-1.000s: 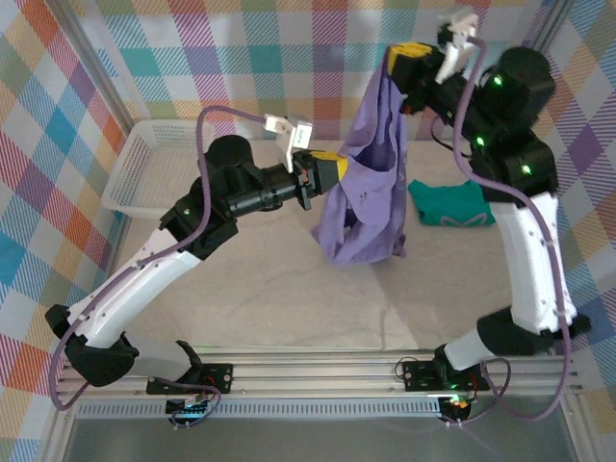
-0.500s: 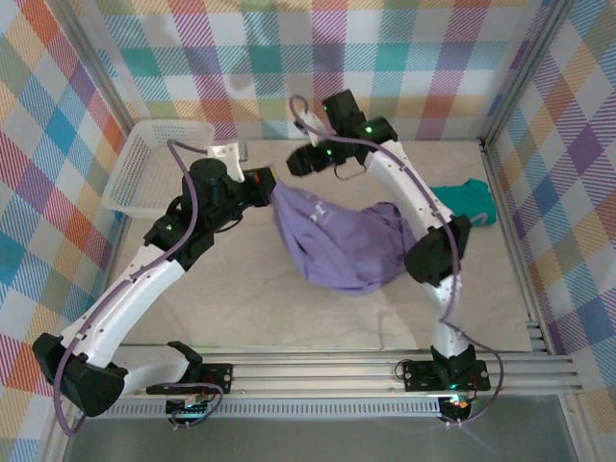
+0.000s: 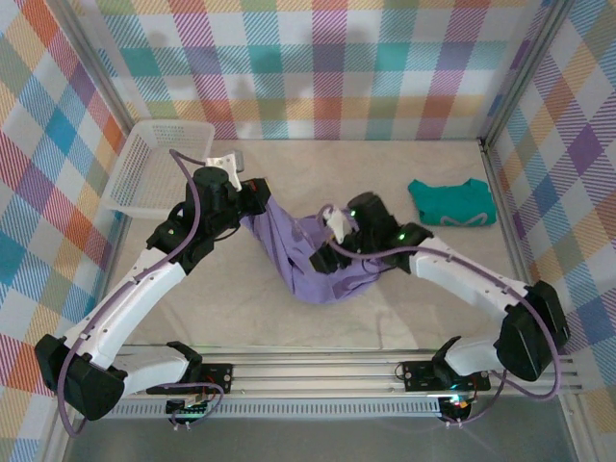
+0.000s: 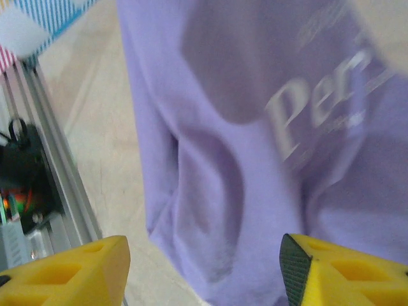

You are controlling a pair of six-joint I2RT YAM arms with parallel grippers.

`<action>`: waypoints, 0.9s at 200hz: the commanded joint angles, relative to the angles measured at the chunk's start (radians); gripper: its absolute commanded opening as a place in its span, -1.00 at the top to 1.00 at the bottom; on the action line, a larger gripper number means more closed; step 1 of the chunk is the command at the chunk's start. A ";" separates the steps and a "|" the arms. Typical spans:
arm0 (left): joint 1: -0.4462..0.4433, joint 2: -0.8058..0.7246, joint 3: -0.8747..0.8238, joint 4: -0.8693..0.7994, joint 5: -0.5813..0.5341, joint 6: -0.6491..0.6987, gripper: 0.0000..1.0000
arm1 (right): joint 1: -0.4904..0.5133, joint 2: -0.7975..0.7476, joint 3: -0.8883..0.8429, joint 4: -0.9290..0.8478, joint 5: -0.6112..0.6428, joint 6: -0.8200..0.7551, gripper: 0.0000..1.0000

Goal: Fold the inside-out t-shirt

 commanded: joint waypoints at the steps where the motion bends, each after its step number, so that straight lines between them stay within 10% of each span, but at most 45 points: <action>1: 0.008 -0.009 -0.009 0.013 0.002 -0.009 1.00 | 0.057 0.040 -0.032 0.227 -0.002 0.055 -0.30; 26: 0.008 -0.010 -0.012 0.007 -0.001 -0.009 1.00 | 0.075 0.124 -0.047 0.326 -0.015 0.112 -0.19; 84: 0.008 -0.008 -0.008 0.009 0.009 -0.010 1.00 | 0.022 0.071 -0.044 0.160 0.181 0.061 1.00; 144: -0.018 -0.007 0.041 0.065 0.221 -0.036 1.00 | -0.206 -0.219 0.142 -0.101 0.222 -0.104 1.00; 180: -0.042 -0.035 0.011 0.030 0.142 -0.063 1.00 | -0.250 -0.177 0.231 -0.215 0.172 -0.196 1.00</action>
